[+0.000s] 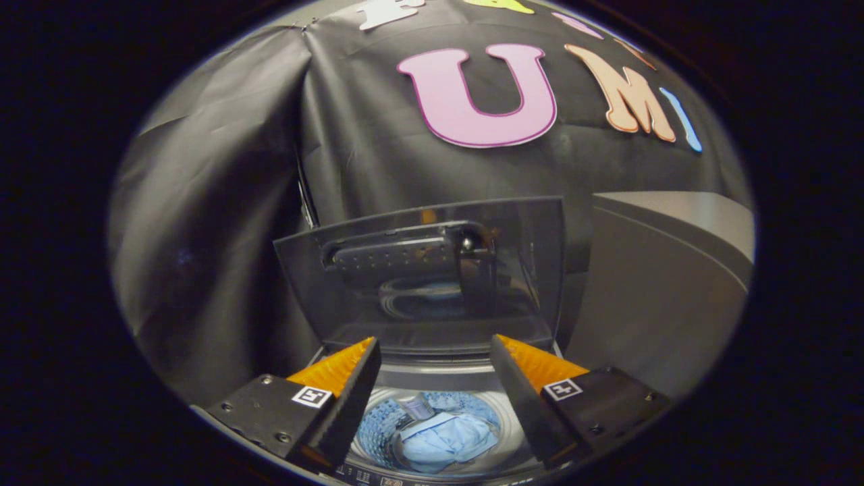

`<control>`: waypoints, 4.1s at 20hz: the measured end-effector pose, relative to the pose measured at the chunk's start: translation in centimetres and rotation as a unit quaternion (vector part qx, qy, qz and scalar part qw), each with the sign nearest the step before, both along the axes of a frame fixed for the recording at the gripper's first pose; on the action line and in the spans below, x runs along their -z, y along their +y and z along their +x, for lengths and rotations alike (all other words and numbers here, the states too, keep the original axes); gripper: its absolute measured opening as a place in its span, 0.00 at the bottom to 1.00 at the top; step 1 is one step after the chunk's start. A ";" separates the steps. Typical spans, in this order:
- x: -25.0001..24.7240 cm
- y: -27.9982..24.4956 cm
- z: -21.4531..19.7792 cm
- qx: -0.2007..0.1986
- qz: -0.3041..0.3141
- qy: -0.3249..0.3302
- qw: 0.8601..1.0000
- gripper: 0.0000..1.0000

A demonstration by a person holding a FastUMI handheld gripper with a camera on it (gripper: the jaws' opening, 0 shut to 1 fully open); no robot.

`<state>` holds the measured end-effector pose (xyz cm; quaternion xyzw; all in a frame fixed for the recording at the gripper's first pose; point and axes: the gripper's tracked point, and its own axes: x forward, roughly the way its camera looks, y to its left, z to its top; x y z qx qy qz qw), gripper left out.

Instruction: Put the clothes into the washing machine and then close the washing machine lid.

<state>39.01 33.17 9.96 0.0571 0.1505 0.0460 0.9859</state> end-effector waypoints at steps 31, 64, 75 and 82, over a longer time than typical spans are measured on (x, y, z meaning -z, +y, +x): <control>-7.6 -0.3 13.7 0.056 -0.056 -0.025 0.997 0.98; -5.5 -1.1 -0.6 0.030 -0.048 -0.060 0.997 0.98; -8.1 -4.2 -4.9 0.024 -0.051 -0.108 0.993 0.97; -11.4 -8.7 -12.6 0.001 -0.070 -0.149 0.986 0.97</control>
